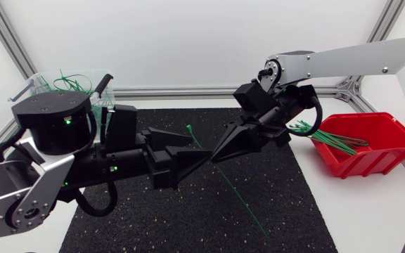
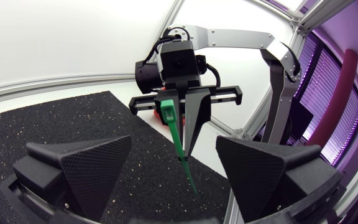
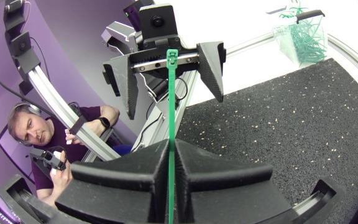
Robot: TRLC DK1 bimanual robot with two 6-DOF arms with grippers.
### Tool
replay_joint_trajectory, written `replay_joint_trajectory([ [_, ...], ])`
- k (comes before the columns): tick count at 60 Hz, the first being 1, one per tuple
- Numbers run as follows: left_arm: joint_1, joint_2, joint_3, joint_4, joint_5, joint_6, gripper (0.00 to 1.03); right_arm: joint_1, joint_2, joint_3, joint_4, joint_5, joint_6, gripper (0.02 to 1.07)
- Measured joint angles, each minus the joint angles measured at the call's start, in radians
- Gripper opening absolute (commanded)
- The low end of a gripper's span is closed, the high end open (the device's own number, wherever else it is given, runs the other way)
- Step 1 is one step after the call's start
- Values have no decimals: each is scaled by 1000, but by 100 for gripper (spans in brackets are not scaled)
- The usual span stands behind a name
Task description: Take a green cable tie from the red box, thread the tail through the head to close it, then place it in the transparent bin on the left.
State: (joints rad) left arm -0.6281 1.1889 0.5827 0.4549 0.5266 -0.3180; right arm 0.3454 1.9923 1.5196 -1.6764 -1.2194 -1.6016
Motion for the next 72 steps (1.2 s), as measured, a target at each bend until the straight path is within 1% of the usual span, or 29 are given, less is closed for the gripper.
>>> replay_joint_trajectory([
  [5,5,3,1,0,0,0,77,1,0,0,0,0,0,8],
  [10,13,4,1,0,1,0,64,1,0,0,0,0,0,8],
  [13,19,4,1,2,1,0,61,1,0,0,0,0,0,8],
  [16,26,8,2,8,1,0,59,1,0,0,0,0,0,8],
  [34,31,17,2,14,1,0,58,1,0,0,0,0,0,8],
  [36,31,17,2,14,1,0,52,1,0,0,0,0,0,8],
  [38,31,17,2,14,1,0,42,1,0,0,0,0,0,8],
  [42,31,16,2,14,1,0,32,1,0,0,0,0,0,8],
  [51,31,17,2,18,16,0,32,2,1,0,0,-1,0,8],
  [72,23,16,2,18,16,-1,32,13,17,0,0,-8,0,8],
])
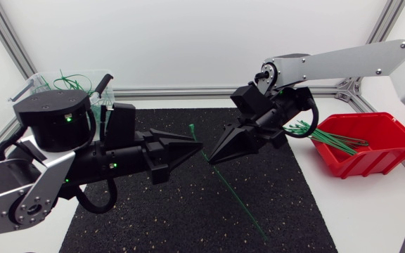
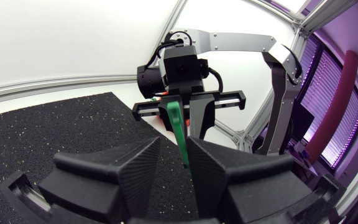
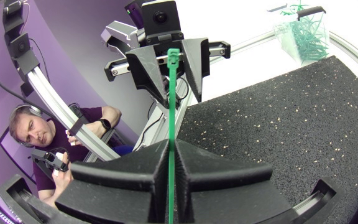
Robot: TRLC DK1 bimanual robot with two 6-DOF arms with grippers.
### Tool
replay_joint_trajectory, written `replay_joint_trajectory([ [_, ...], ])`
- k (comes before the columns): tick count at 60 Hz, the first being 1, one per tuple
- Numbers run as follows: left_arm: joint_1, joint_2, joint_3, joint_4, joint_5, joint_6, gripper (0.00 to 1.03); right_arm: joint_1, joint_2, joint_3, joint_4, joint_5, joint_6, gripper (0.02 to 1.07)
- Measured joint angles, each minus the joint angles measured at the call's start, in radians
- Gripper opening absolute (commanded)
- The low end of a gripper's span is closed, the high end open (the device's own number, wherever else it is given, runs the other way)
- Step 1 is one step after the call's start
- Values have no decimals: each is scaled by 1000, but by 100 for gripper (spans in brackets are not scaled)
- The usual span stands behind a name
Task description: Take a green cable tie from the red box, thread the tail through the head to close it, then place it in the transparent bin on the left.
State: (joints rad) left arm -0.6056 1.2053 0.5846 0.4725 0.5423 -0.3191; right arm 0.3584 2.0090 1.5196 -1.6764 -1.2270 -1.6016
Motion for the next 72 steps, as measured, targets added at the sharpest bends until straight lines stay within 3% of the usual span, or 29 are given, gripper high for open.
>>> replay_joint_trajectory([
  [72,-19,-18,0,-9,3,-15,15,-7,16,0,0,-11,-2,10],
])
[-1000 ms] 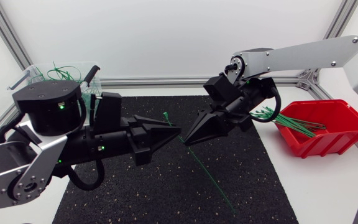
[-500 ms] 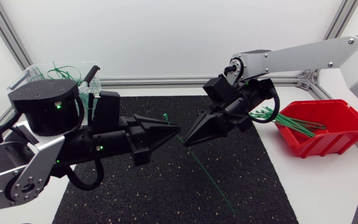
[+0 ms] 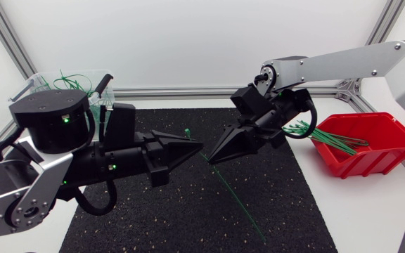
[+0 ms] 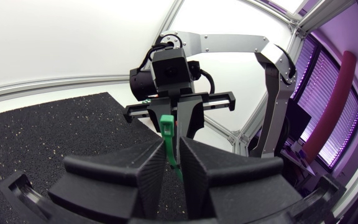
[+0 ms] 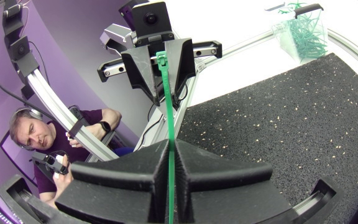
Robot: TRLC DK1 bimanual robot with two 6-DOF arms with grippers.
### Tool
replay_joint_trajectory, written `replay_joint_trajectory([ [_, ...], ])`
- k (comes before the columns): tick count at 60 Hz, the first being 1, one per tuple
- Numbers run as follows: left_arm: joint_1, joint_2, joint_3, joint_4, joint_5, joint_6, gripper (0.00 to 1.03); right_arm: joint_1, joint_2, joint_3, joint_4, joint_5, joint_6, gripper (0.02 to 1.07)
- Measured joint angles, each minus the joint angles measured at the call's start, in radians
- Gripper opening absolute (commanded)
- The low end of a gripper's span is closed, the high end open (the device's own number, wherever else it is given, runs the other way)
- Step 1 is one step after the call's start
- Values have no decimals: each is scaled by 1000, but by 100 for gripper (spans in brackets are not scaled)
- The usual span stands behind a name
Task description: Take a green cable tie from the red box, thread the tail through the head to close it, then place it in the transparent bin on the left.
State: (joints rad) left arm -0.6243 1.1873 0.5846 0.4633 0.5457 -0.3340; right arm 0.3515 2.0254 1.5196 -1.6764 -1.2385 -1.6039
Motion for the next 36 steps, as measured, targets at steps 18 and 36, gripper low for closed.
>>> replay_joint_trajectory([
  [18,2,-3,0,-2,0,-11,15,-2,0,0,0,-11,-2,25],
  [36,2,-24,6,-46,8,-24,15,-2,-2,-10,0,-18,-2,36],
])
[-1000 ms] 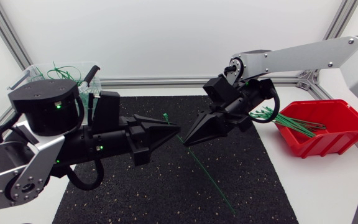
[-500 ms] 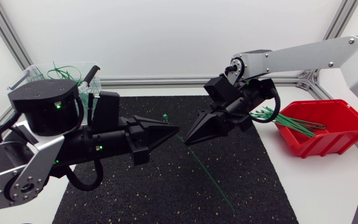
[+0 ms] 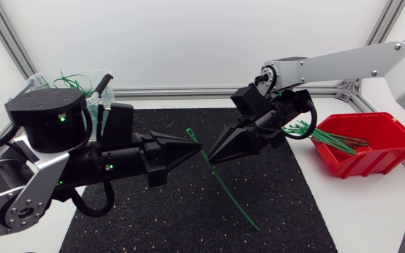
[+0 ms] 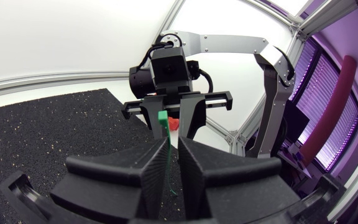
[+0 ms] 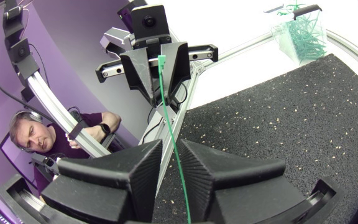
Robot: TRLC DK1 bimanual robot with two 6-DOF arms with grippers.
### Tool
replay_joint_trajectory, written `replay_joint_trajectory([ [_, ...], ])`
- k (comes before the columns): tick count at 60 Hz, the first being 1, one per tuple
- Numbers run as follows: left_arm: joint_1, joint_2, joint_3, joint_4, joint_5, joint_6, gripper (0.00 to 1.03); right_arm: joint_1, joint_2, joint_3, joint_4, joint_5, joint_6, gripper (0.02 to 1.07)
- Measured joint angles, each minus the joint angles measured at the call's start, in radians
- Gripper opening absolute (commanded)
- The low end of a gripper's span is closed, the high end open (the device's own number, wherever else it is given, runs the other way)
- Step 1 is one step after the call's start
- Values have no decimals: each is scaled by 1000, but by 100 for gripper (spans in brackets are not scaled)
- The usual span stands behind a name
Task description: Take a green cable tie from the red box, thread the tail through the head to close it, then place it in the transparent bin on the left.
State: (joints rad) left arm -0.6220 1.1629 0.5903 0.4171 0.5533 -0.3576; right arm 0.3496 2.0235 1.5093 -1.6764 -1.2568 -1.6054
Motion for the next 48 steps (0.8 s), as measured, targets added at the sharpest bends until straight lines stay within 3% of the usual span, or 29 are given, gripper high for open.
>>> replay_joint_trajectory([
  [23,4,-11,0,-1,0,-10,14,0,-10,-15,0,0,0,36],
  [29,14,-12,7,-24,1,-10,14,0,-21,-24,0,0,5,41],
  [48,68,-12,47,-102,72,-10,14,-21,-55,-35,48,21,44,43],
])
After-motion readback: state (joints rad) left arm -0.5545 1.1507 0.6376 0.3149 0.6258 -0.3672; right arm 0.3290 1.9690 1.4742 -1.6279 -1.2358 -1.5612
